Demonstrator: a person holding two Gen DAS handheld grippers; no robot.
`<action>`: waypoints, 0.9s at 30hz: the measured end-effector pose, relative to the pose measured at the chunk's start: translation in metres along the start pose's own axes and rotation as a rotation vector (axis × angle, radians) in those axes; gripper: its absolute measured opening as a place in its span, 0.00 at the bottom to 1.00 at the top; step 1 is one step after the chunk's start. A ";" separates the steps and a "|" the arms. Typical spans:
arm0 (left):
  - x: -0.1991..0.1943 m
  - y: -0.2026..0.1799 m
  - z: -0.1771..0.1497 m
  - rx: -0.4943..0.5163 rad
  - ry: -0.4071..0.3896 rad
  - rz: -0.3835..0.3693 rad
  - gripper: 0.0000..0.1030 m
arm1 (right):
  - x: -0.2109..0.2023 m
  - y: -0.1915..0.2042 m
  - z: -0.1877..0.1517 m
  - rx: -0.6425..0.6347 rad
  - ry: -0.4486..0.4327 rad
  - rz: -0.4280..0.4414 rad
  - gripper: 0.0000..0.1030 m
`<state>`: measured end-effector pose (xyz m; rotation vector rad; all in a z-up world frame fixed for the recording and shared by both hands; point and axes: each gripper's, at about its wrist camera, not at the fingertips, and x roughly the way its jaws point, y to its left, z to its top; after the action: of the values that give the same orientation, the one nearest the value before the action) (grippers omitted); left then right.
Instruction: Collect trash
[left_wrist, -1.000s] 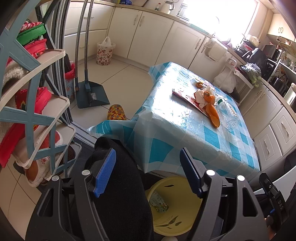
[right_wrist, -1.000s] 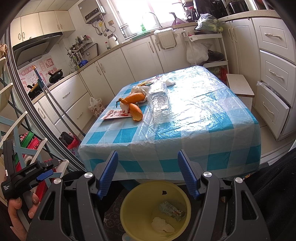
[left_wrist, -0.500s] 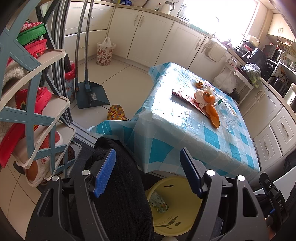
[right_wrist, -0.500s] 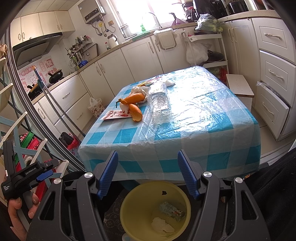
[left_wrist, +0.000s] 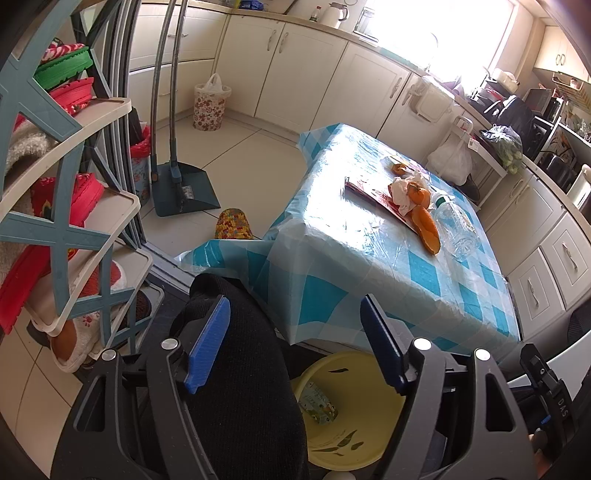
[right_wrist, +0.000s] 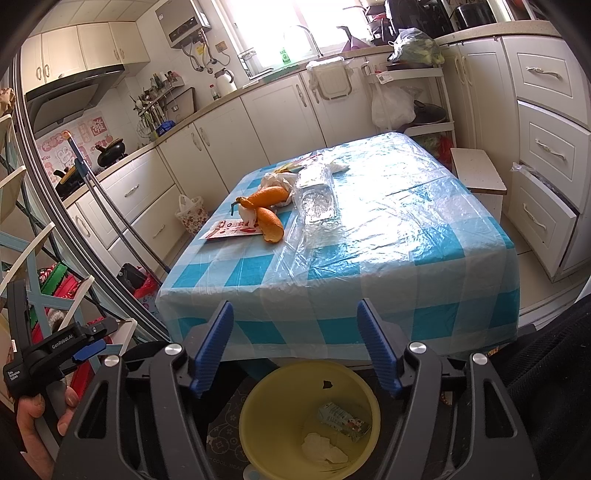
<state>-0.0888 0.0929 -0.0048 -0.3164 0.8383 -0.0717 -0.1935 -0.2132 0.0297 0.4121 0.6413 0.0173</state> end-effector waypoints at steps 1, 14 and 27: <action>0.000 0.000 0.000 0.000 0.000 0.000 0.68 | 0.000 0.000 0.000 0.000 0.000 0.000 0.65; 0.001 0.001 0.001 0.000 0.001 0.000 0.69 | 0.000 0.000 0.000 0.000 0.000 0.000 0.65; 0.001 0.001 0.001 -0.001 0.001 0.000 0.70 | 0.000 0.000 0.000 0.000 -0.001 0.000 0.65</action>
<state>-0.0875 0.0943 -0.0047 -0.3178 0.8398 -0.0718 -0.1939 -0.2132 0.0298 0.4121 0.6402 0.0166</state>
